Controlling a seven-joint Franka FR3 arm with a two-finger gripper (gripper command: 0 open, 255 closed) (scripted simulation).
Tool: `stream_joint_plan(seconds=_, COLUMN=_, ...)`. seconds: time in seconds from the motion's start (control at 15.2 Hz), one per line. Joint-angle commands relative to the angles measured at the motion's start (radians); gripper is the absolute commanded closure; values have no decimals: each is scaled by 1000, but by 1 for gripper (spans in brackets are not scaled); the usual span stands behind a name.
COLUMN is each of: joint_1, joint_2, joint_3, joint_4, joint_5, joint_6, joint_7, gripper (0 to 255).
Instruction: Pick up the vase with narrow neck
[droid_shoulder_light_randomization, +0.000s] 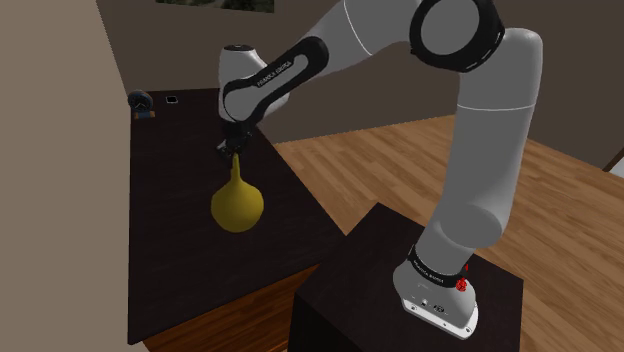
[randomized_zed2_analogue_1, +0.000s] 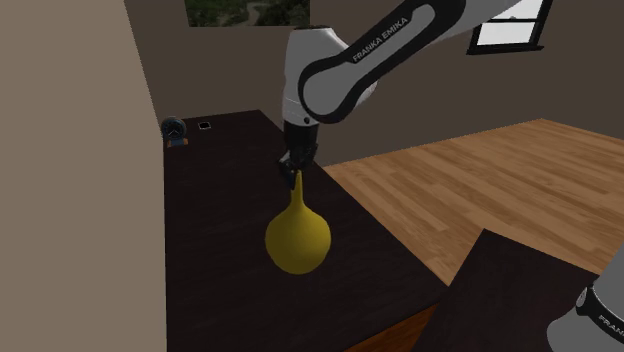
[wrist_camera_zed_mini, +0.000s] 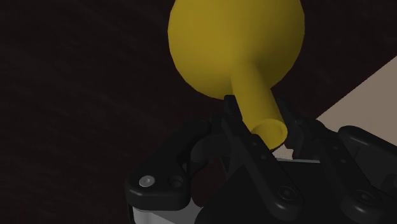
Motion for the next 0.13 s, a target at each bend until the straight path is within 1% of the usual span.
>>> stream_joint_plan(seconds=0.0, joint_1=-3, joint_2=-15, joint_3=1, joint_4=-2, joint_5=5, joint_6=-11, joint_7=-5, gripper=255)
stream_joint_plan(seconds=0.07, joint_1=-3, joint_2=-15, joint_3=1, joint_4=-2, joint_5=5, joint_6=-11, joint_7=-5, gripper=255)
